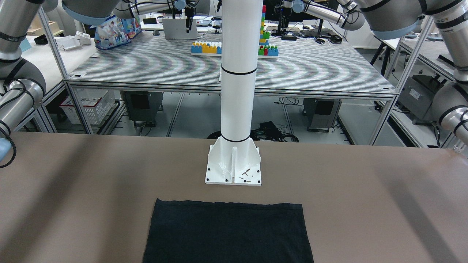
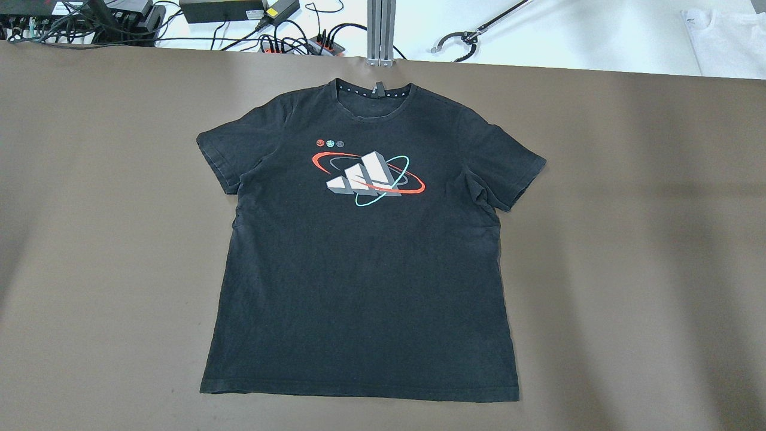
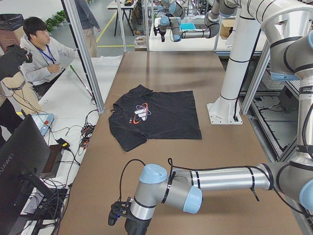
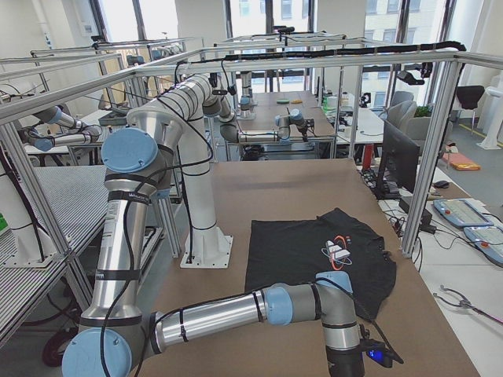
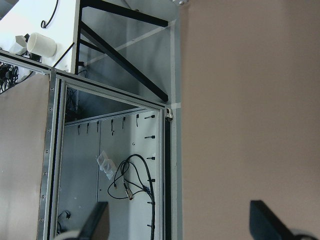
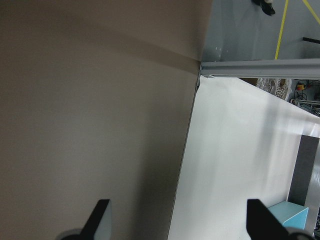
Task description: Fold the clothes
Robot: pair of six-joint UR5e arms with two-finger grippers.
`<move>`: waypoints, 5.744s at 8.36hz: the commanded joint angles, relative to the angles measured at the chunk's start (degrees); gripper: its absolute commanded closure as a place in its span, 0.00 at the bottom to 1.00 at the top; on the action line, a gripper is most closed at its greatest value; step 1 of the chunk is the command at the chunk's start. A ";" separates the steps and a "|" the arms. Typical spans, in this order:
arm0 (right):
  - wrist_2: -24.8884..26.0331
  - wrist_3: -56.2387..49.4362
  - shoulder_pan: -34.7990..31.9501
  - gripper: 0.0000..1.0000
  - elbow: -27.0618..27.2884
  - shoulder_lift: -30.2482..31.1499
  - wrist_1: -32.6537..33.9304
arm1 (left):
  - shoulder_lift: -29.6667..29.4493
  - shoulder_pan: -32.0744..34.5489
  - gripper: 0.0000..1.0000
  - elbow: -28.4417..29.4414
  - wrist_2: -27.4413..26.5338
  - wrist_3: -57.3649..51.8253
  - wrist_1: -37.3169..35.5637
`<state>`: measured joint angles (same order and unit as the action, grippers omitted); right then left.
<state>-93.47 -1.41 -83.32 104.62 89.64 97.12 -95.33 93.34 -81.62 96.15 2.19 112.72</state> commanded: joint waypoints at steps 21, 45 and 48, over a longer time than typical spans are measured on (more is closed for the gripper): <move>-0.57 2.09 6.30 0.06 0.77 0.89 -22.03 | -4.59 -5.25 0.00 1.55 8.88 0.18 15.77; -10.07 24.96 26.64 0.06 -20.77 -28.12 -26.10 | -33.87 -35.15 0.22 30.91 23.03 33.40 29.83; -9.98 24.88 26.64 0.06 -20.86 -27.94 -26.11 | -32.99 -35.15 0.26 30.82 23.21 33.40 31.33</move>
<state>-103.48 23.55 -56.69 83.80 61.49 71.13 -128.68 58.27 -50.74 119.33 35.56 143.35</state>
